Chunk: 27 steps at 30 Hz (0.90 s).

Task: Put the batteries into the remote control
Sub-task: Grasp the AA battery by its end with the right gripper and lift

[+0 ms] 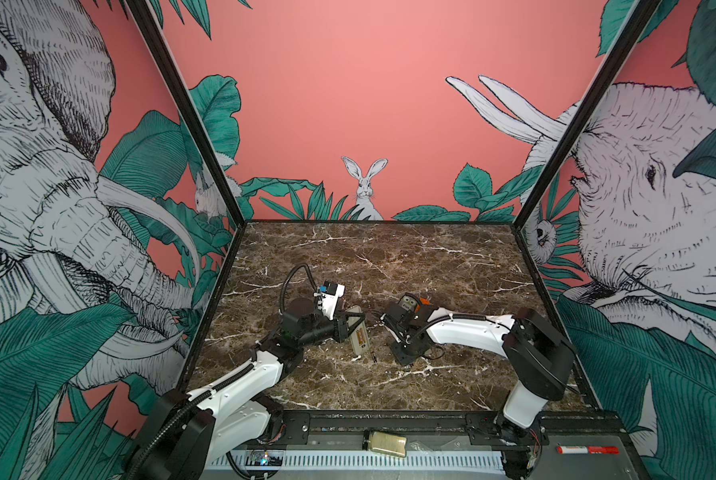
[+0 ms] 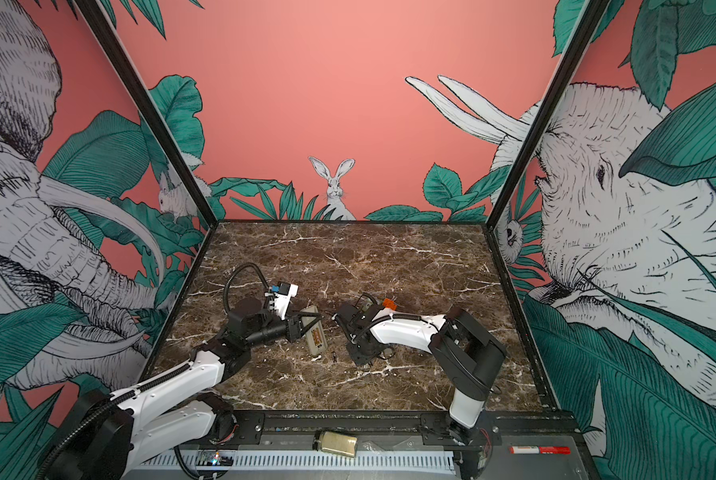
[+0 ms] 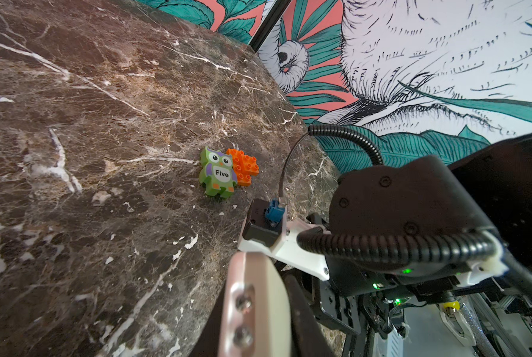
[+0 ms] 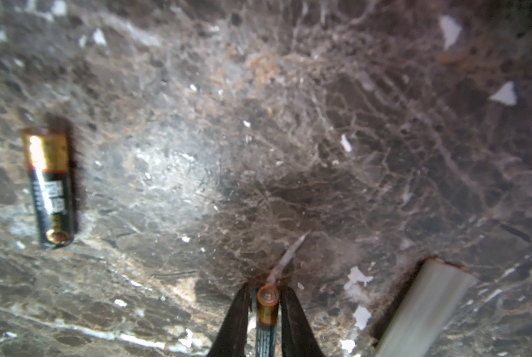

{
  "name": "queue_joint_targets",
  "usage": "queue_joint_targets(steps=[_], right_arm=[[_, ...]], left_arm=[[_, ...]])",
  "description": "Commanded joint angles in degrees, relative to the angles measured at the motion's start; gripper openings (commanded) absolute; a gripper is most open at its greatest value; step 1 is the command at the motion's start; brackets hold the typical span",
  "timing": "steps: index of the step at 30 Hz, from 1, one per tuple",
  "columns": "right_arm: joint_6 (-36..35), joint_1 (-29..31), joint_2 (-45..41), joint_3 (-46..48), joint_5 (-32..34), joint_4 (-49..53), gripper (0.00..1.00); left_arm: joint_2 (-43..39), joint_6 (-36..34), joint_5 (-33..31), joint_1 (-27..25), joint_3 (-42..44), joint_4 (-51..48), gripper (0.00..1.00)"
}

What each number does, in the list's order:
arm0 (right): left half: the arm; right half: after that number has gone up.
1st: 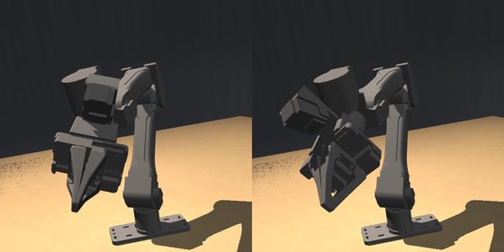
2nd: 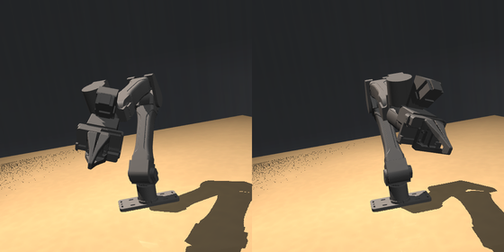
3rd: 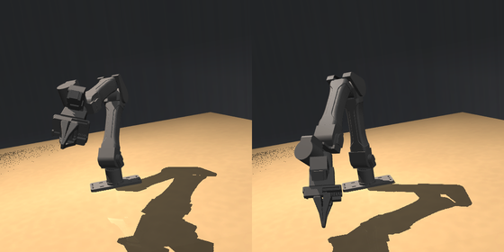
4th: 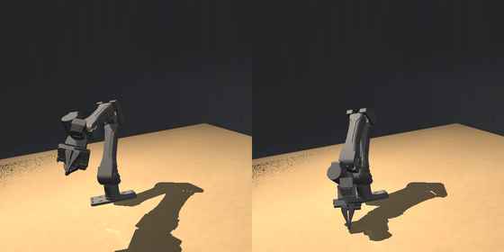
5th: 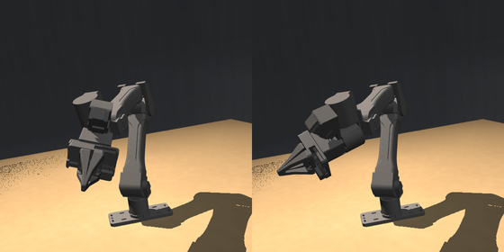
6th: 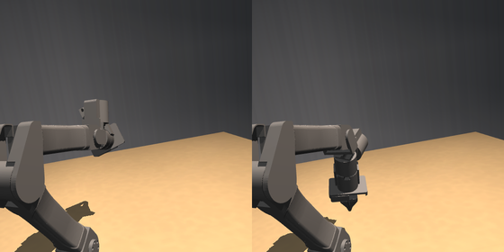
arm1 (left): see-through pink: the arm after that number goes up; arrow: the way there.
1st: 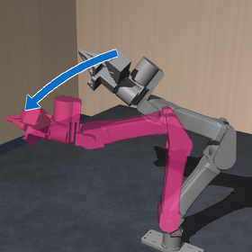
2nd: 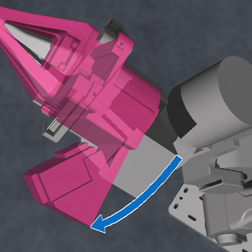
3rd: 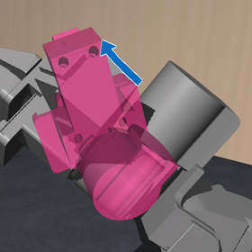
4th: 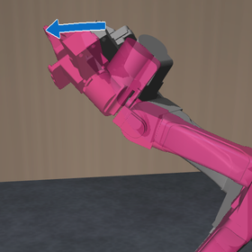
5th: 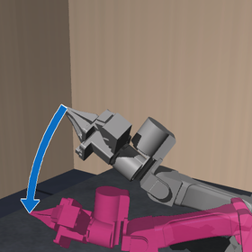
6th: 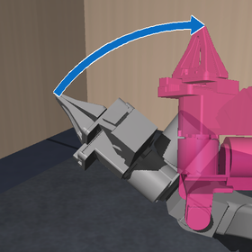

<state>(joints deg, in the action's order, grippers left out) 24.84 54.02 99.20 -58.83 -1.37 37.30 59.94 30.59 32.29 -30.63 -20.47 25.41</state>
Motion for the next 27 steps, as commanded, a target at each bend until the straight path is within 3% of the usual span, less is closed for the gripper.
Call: queue_joint_targets(steps=[1, 17, 27], right_arm=[[-0.4, 0.3, 1.6, -0.7, -0.2, 2.6, 0.20], [-1.1, 0.2, 1.1, -0.3, -1.1, 2.4, 0.06], [-2.0, 0.3, -5.3, -0.4, -1.0, 0.5, 0.00]], left_arm=[[-1.2, -0.7, 0.0, 0.3, 0.6, 1.9, 0.00], [-1.4, -0.1, -0.3, 0.3, 0.2, 0.9, 0.00], [-2.1, 2.7, -1.5, 0.3, 0.1, -0.2, 0.00]])
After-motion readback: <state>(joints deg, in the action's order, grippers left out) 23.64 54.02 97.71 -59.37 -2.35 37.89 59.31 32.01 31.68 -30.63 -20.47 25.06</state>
